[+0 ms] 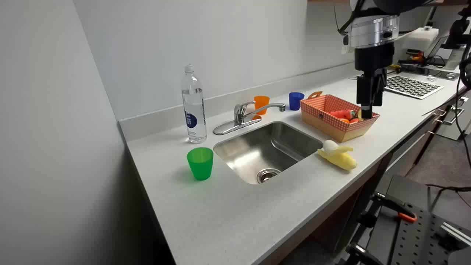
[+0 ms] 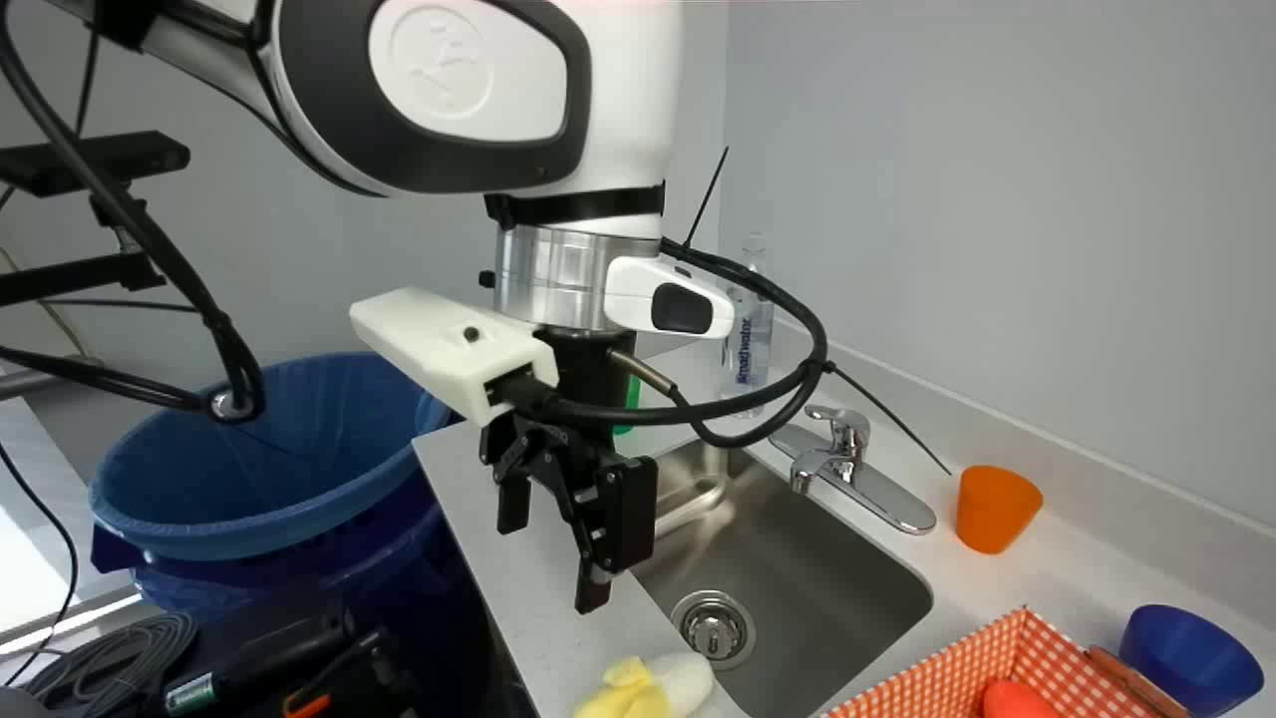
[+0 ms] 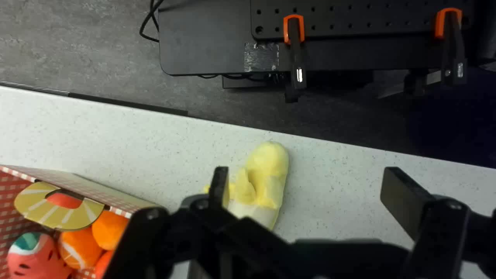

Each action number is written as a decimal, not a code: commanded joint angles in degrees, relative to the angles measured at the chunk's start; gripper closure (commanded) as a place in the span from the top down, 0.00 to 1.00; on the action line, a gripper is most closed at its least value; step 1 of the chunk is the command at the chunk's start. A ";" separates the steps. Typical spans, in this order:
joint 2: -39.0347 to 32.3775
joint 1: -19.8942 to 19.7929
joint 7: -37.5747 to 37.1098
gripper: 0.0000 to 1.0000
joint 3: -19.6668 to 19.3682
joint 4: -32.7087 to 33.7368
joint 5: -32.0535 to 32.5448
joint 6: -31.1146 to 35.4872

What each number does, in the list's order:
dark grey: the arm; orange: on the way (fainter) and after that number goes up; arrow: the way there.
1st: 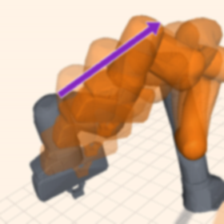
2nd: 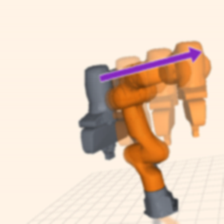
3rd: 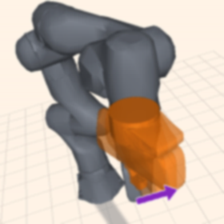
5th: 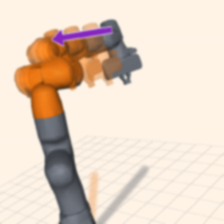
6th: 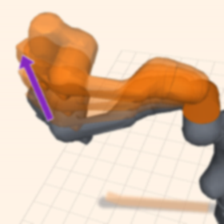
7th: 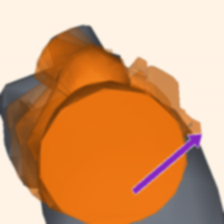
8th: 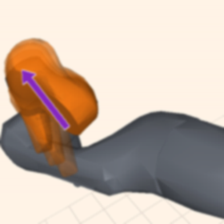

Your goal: Put the banana plush toy in the basket

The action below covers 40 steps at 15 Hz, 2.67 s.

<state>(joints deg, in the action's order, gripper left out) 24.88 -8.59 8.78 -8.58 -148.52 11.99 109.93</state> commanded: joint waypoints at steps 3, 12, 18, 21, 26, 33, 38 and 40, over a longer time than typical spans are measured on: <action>-0.04 0.11 -0.04 1.00 -0.07 0.09 0.01 -0.16; -0.04 0.11 -0.04 1.00 -0.07 0.09 0.01 -0.16; -1.65 -0.79 -5.10 1.00 0.12 0.08 0.57 3.10; -3.15 -0.95 -5.35 1.00 -0.13 -0.49 1.18 7.96; -7.85 -2.26 -8.11 1.00 0.26 -2.13 3.50 18.86; -15.99 -3.34 -14.26 1.00 0.51 -5.11 6.88 29.33; -21.63 -3.49 -18.66 1.00 0.14 -5.89 11.47 34.69; -23.45 -3.28 -20.93 1.00 -0.05 -6.40 14.48 36.87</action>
<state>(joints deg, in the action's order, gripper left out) 4.09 -11.24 -8.02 -8.67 -154.13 21.71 142.70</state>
